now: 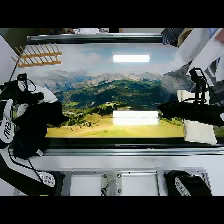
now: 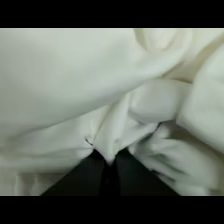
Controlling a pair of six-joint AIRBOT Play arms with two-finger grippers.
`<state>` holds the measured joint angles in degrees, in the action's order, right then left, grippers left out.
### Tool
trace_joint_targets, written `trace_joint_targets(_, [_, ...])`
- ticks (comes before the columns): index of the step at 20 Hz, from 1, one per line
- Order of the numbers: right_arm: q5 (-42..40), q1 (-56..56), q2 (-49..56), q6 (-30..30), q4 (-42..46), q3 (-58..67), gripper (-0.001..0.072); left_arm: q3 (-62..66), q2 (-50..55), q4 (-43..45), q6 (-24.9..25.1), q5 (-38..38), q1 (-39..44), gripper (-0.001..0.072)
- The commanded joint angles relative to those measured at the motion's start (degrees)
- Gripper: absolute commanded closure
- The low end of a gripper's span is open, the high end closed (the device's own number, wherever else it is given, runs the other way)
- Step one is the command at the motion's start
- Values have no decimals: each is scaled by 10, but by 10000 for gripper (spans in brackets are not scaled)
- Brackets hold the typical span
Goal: Fold the clothes and pants, and hang the long-sleeved shirts on hangers.
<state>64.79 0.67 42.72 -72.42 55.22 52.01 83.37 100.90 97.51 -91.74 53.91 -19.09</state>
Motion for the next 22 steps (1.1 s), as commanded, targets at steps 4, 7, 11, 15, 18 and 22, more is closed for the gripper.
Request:
trace_joint_targets(4, [-64, 0, 0, 0, 0, 13, 696, 40, -192, -2, -8, -75, 62, 703])
trace_joint_targets(7, [-107, 0, 0, 0, 0, 45, 696, 116, -290, -2, -6, -61, 151, 702])
trace_joint_targets(11, [-160, 0, -3, 0, 0, 96, 696, 189, -367, -2, -3, -69, 316, 703])
trace_joint_targets(15, [-217, 0, -14, 0, 1, 125, 696, 207, -378, 0, 10, -76, 478, 702])
trace_joint_targets(18, [-227, 0, -21, 0, 0, 127, 696, 186, -357, 3, 30, -70, 555, 702])
trace_joint_targets(22, [-223, 0, -23, 0, 2, 127, 696, 171, -290, -18, 30, -48, 589, 702])
